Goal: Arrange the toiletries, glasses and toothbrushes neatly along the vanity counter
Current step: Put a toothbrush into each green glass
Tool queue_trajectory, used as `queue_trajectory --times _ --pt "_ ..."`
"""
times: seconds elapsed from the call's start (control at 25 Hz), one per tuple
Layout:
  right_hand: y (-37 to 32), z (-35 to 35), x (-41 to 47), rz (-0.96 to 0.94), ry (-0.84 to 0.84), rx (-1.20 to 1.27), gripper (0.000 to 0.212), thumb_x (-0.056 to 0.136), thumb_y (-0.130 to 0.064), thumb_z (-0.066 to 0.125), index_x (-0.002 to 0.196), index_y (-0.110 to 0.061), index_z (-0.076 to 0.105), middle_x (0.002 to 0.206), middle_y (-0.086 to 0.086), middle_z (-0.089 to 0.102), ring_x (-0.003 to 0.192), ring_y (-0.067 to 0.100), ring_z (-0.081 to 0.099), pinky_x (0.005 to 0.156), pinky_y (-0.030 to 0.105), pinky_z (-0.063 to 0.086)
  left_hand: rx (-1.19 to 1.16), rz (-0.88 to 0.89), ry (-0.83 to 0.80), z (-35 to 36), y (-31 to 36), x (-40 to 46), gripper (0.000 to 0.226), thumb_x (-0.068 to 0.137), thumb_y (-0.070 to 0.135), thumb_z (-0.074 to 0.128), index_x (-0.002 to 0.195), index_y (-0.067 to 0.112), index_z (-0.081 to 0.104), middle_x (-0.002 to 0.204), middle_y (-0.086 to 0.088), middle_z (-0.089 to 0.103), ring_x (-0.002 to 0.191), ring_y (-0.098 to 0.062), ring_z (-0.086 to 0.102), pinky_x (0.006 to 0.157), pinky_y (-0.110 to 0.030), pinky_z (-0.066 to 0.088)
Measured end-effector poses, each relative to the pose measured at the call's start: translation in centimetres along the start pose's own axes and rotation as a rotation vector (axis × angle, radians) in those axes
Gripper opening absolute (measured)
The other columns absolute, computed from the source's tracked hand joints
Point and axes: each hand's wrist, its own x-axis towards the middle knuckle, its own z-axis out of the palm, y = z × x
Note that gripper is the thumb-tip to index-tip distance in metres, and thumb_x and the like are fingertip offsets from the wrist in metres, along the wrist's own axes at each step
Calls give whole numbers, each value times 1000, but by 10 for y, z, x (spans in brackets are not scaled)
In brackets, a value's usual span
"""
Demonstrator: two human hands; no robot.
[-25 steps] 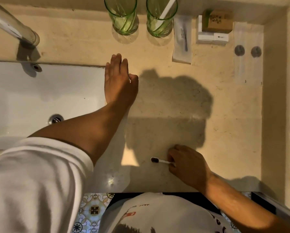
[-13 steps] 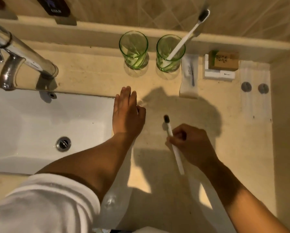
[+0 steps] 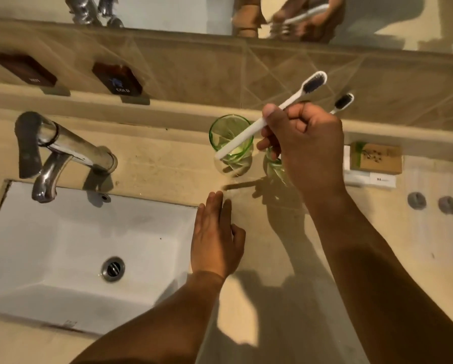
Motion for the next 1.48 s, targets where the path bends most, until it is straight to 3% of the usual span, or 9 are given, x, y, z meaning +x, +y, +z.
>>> queue_trajectory --times 0.24,0.44,0.72,1.0,1.28,1.48 --pt "7 21 26 45 129 -24 17 92 -25 73 85 -11 66 71 9 73 58 17 71 51 23 51 6 43 29 2 -1 1 53 91 22 46 142 7 55 157 -11 43 151 -27 30 124 -46 25" --pt "26 40 30 21 34 -334 20 92 -35 72 92 -15 71 74 -5 74 60 4 72 60 27 59 12 27 19 4 -2 2 55 90 23 44 142 10 54 158 -10 42 152 -25 29 125 -44 24" --pt "36 46 34 80 -29 -267 7 94 -12 69 97 -9 74 76 0 74 57 5 70 54 18 55 21 15 7 2 -1 3 56 90 25 42 144 11 53 159 -8 42 152 -23 29 125 -43 24" --pt "38 45 40 -23 16 -378 16 91 -17 67 77 -15 74 61 -6 71 57 8 71 66 39 63 31 -3 -16 2 0 3 57 91 26 42 145 12 53 160 -7 40 152 -22 28 126 -40 18" --pt "42 47 48 -12 41 -406 23 90 -13 64 69 -11 73 61 0 70 47 7 68 48 25 53 36 -31 -44 1 1 4 59 92 31 37 148 16 50 162 -4 37 153 -21 27 126 -37 14" --pt "45 48 49 -12 75 -405 22 89 -12 65 68 -13 71 61 1 70 46 11 68 44 25 51 45 -32 -58 0 1 3 59 93 32 36 149 17 48 163 -3 34 154 -22 25 125 -37 13"
